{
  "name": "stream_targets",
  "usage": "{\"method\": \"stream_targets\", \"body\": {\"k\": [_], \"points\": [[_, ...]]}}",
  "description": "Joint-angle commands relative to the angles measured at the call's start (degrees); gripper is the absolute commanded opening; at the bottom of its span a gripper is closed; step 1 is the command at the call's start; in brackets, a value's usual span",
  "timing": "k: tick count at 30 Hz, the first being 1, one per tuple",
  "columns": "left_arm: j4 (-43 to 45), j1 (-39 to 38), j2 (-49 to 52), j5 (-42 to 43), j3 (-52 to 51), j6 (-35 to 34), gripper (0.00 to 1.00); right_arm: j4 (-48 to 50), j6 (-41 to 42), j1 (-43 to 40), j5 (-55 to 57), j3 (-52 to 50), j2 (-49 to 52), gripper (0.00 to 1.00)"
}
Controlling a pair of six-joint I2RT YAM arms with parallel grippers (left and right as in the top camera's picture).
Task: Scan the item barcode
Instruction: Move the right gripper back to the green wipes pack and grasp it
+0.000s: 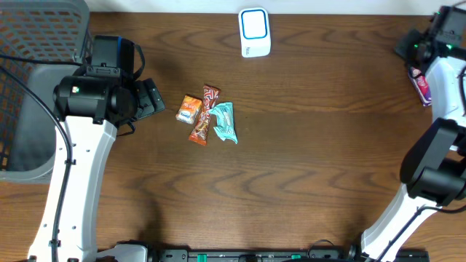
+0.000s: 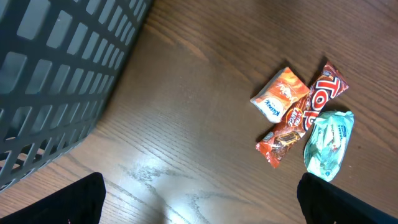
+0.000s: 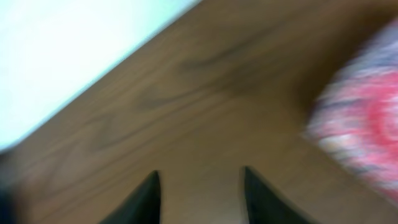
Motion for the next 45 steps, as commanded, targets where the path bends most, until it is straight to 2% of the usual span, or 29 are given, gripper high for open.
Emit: {"method": "stream_targets", "body": {"k": [1, 8, 11, 12, 13, 17, 20, 24, 29, 31, 34, 45], "points": [[-0.2, 0.0, 0.2, -0.3, 0.2, -0.5, 0.98, -2.4, -0.8, 4.3, -17.2, 1.1, -1.5, 0.45], [-0.2, 0.0, 0.2, -0.3, 0.2, -0.5, 0.98, -15.2, -0.8, 14.6, -20.0, 1.0, -1.4, 0.59], [-0.2, 0.0, 0.2, -0.3, 0.2, -0.5, 0.98, -18.5, -0.8, 19.4, -20.0, 1.0, -1.4, 0.61], [-0.2, 0.0, 0.2, -0.3, 0.2, -0.5, 0.98, -19.3, -0.8, 20.9, -20.0, 1.0, -1.4, 0.66], [-0.2, 0.0, 0.2, -0.3, 0.2, -0.5, 0.98, -20.0, -0.8, 22.3, -20.0, 1.0, -1.4, 0.77], [-0.2, 0.0, 0.2, -0.3, 0.2, -0.5, 0.98, -21.0, -0.8, 27.1, -19.3, 1.0, -1.4, 0.73], [-0.2, 0.0, 0.2, -0.3, 0.2, -0.5, 0.98, -20.9, -0.9, 31.4, -17.2, 0.0, -1.4, 0.8], [-0.2, 0.0, 0.2, -0.3, 0.2, -0.5, 0.98, -20.0, -0.9, 38.1, -9.0, -2.6, -1.1, 0.8], [-0.2, 0.0, 0.2, -0.3, 0.2, -0.5, 0.98, -15.5, -0.4, 45.3, -5.1, -7.1, -0.8, 0.78], [-0.2, 0.0, 0.2, -0.3, 0.2, -0.5, 0.98, -13.5, 2.2, 47.6, -3.0, -9.0, -0.8, 0.76], [-0.2, 0.0, 0.2, -0.3, 0.2, -0.5, 0.98, -10.0, 5.7, 49.8, -0.9, -12.2, -0.8, 0.66], [-0.2, 0.0, 0.2, -0.3, 0.2, -0.5, 0.98, 4.2, 5.6, 52.4, -0.9, -23.2, -0.7, 0.66]]}}
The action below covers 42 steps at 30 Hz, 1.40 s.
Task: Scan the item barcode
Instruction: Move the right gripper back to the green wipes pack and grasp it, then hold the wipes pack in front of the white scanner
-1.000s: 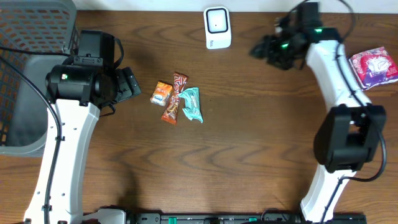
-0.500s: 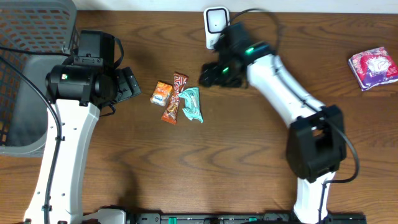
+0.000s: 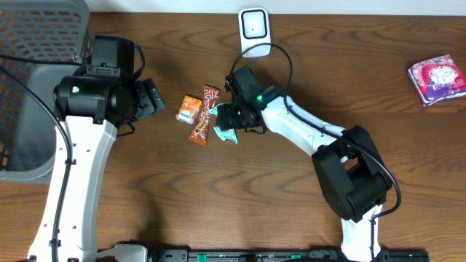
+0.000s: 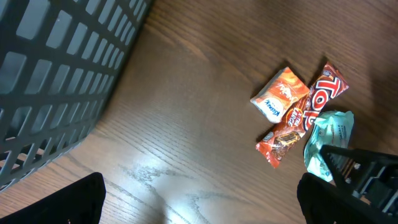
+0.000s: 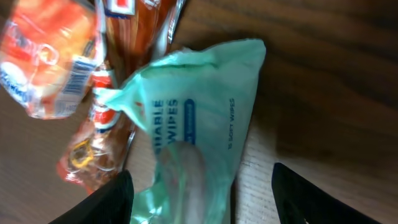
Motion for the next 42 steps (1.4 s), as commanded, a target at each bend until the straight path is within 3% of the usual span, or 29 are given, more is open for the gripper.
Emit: {"method": "stream_targets", "body": {"k": [1, 2, 6, 11, 18, 26, 32, 42], "points": [[-0.2, 0.0, 0.2, -0.3, 0.2, -0.5, 0.98, 3.4, 0.8, 1.2, 1.2, -3.9, 0.1, 0.65], [-0.2, 0.0, 0.2, -0.3, 0.2, -0.5, 0.98, 4.5, 0.8, 1.2, 1.2, -4.9, 0.1, 0.63], [-0.2, 0.0, 0.2, -0.3, 0.2, -0.5, 0.98, 7.6, 0.8, 1.3, 1.2, -7.7, 0.1, 0.31], [-0.2, 0.0, 0.2, -0.3, 0.2, -0.5, 0.98, 8.7, -0.7, 1.2, 1.2, -6.7, -0.1, 0.01], [-0.2, 0.0, 0.2, -0.3, 0.2, -0.5, 0.98, 4.9, -9.9, 0.4, 5.0, 2.0, -2.1, 0.01], [-0.2, 0.0, 0.2, -0.3, 0.2, -0.5, 0.98, 3.6, -14.9, 0.2, 28.1, 11.1, -3.6, 0.01], [-0.2, 0.0, 0.2, -0.3, 0.2, -0.5, 0.98, 12.8, -14.9, -0.1, 43.3, 11.2, -3.4, 0.01], [-0.2, 0.0, 0.2, -0.3, 0.2, -0.5, 0.98, 30.4, -9.5, -6.6, 35.1, 11.7, -0.3, 0.01]]}}
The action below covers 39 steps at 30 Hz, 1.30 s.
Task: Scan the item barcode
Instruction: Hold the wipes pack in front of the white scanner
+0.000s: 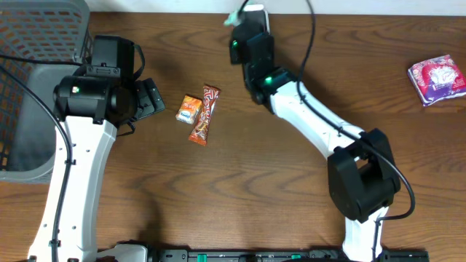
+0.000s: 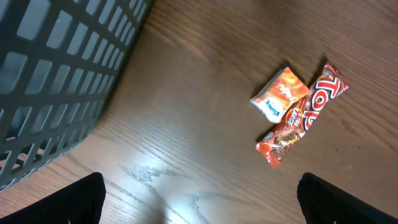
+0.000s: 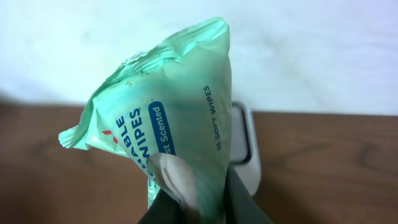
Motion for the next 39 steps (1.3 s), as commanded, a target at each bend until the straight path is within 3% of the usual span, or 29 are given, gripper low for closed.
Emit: {"method": "stream_targets", "body": {"k": [1, 8, 16, 27, 39], "points": [[-0.2, 0.0, 0.2, -0.3, 0.2, -0.5, 0.98, 1.4, 4.7, -3.8, -2.8, 2.3, 2.0, 0.01], [-0.2, 0.0, 0.2, -0.3, 0.2, -0.5, 0.98, -3.3, 9.6, -9.5, -16.1, 12.0, 10.0, 0.01], [-0.2, 0.0, 0.2, -0.3, 0.2, -0.5, 0.98, -9.1, 6.8, -9.3, -17.4, 21.9, 18.0, 0.01], [-0.2, 0.0, 0.2, -0.3, 0.2, -0.5, 0.98, -14.4, 5.4, -9.4, -12.6, 23.9, 18.4, 0.01], [-0.2, 0.0, 0.2, -0.3, 0.2, -0.5, 0.98, -38.4, 7.1, -17.2, 4.4, 29.2, 11.0, 0.01]]}}
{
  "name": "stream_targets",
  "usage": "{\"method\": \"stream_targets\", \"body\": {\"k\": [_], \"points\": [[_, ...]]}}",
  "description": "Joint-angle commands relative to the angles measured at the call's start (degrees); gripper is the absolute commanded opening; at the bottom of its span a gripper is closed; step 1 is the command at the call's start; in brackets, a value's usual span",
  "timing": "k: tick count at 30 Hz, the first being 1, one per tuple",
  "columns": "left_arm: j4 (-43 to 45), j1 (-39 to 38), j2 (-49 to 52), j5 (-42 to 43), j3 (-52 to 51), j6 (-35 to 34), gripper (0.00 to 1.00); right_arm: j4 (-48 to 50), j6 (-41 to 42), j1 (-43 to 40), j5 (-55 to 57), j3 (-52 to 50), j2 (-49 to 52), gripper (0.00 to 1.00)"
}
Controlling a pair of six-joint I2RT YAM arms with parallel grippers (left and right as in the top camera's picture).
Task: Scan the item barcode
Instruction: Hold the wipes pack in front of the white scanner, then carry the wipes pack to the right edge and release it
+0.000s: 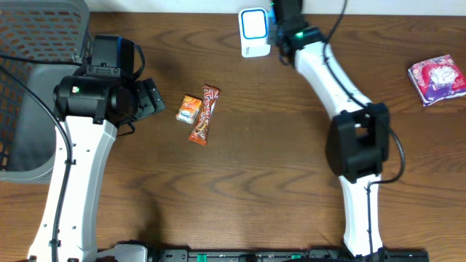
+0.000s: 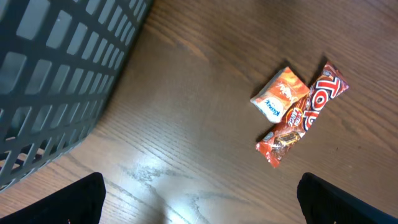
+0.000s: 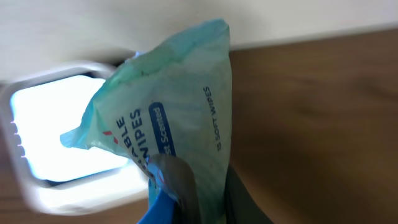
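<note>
My right gripper (image 3: 208, 190) is shut on a mint-green pack of wipes (image 3: 180, 106), holding it upright by its lower edge. Right behind the pack, to its left, is the white barcode scanner (image 3: 56, 149) with its window lit. From overhead, the scanner (image 1: 254, 33) stands at the table's back edge, and the right gripper (image 1: 280, 16) is just to its right. My left gripper (image 2: 199, 208) stays open above bare wood, well left of the snacks.
An orange snack pack (image 1: 190, 109) and a red chocolate bar (image 1: 204, 116) lie left of centre. A pink packet (image 1: 437, 76) rests at the far right. A dark mesh basket (image 1: 36, 44) fills the back left corner.
My right gripper, still shut on the wipes pack, has moved from the scanner's left side to its right. The lit window now shows behind the pack. The left arm is unchanged.
At first my right gripper was at the far right by the pink packet, and the wipes lay with the snacks. Then it was open over the wipes pack. Later it held the pack up beside the scanner, and now holds it against the lit window.
</note>
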Motion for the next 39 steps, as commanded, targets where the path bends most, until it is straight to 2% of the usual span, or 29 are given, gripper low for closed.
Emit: {"method": "stream_targets", "body": {"k": [1, 9, 14, 18, 21, 25, 36, 39], "points": [[-0.2, 0.0, 0.2, -0.3, 0.2, -0.5, 0.98, -7.2, 1.7, -4.9, 11.8, 1.9, -5.1, 0.01], [-0.2, 0.0, 0.2, -0.3, 0.2, -0.5, 0.98, -27.5, 5.6, -15.4, 19.5, 1.8, -5.2, 0.01], [-0.2, 0.0, 0.2, -0.3, 0.2, -0.5, 0.98, -35.6, 7.6, -23.1, 19.5, 1.6, -5.2, 0.02], [-0.2, 0.0, 0.2, -0.3, 0.2, -0.5, 0.98, -38.4, 10.7, -29.6, 19.4, 0.3, -5.2, 0.02], [-0.2, 0.0, 0.2, -0.3, 0.2, -0.5, 0.98, -38.9, 14.4, -34.1, 18.2, -1.3, -5.2, 0.01], [-0.2, 0.0, 0.2, -0.3, 0.2, -0.5, 0.98, -37.2, 15.2, -39.1, 13.9, -3.5, -5.2, 0.01], [-0.2, 0.0, 0.2, -0.3, 0.2, -0.5, 0.98, -24.4, 15.2, -46.9, 2.5, -10.6, -5.2, 0.02], [-0.2, 0.0, 0.2, -0.3, 0.2, -0.5, 0.98, -20.8, 15.1, -47.4, -0.6, -11.7, -5.2, 0.08]]}}
